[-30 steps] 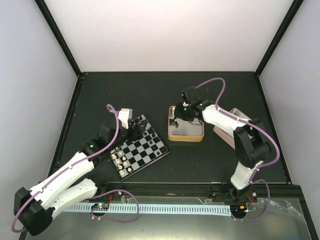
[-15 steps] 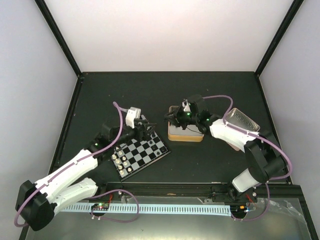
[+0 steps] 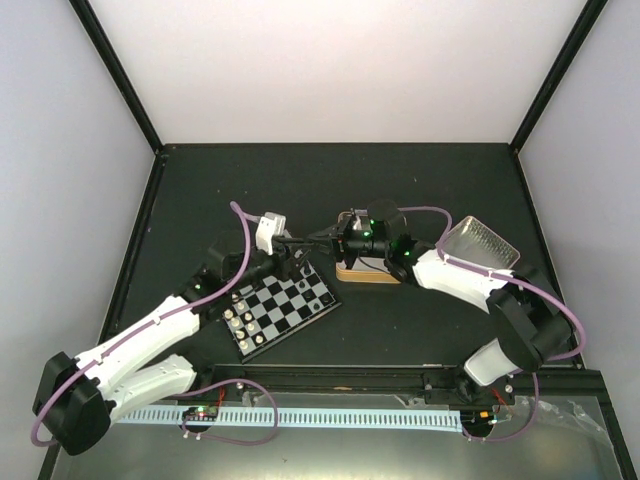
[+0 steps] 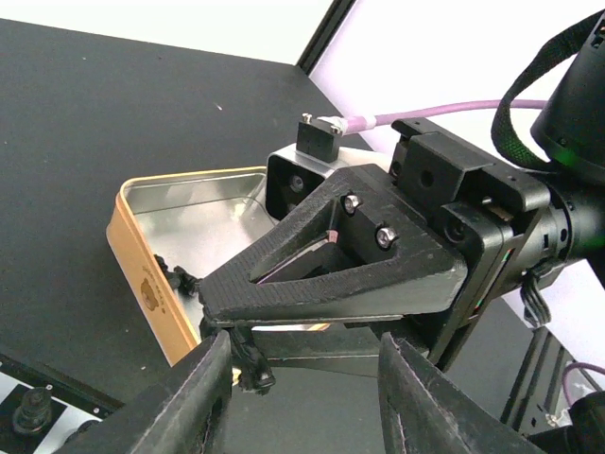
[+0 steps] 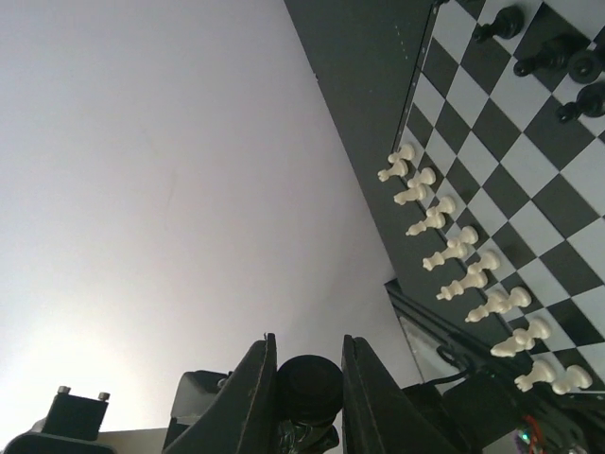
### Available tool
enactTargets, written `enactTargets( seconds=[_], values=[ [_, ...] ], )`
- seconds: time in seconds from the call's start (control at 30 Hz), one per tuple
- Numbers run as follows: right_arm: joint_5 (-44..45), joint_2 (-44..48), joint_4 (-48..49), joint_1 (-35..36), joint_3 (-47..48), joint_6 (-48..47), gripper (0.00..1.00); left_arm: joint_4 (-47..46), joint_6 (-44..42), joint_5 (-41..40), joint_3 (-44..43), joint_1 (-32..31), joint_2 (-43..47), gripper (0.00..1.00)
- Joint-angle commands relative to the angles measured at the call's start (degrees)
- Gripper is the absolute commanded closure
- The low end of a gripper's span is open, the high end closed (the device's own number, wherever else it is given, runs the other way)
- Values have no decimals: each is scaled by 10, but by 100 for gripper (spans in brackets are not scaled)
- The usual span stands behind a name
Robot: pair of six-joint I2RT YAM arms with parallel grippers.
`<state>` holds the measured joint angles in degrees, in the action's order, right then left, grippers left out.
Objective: Set up the chess pieces on the board
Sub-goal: Place the chess piece on the chessboard.
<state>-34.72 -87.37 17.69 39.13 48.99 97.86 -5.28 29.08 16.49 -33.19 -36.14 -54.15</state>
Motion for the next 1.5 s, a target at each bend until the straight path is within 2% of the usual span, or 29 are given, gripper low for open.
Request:
enactTargets(
  seconds=[0.0, 0.5, 0.73, 0.83, 1.03, 1.13, 1.23, 1.47],
  values=[
    [-14, 7, 24, 2, 0, 46, 91, -8, -32, -30, 0, -9, 0, 56],
    [-22, 7, 17, 10, 6, 55, 91, -8, -55, -34, -11, -16, -33, 73],
    [-25, 9, 17, 13, 6, 53, 91, 13, -76, -52, -25, -16, -38, 91],
    [-23, 11, 14, 13, 7, 43, 86, 29, -93, -60, -36, -16, -36, 98],
    [5, 23, -33, 7, 19, -30, 57, 94, -155, -67, -72, -16, -34, 98],
    [34, 44, -85, -10, 24, -91, 47, 154, -193, -87, -101, -16, -40, 98],
    [65, 72, -132, -38, 19, -154, 43, 213, -225, -110, -132, -14, -56, 99],
    [147, 141, -239, -81, 12, -278, 42, 387, -261, -106, -260, -9, -163, 99]
  ],
)
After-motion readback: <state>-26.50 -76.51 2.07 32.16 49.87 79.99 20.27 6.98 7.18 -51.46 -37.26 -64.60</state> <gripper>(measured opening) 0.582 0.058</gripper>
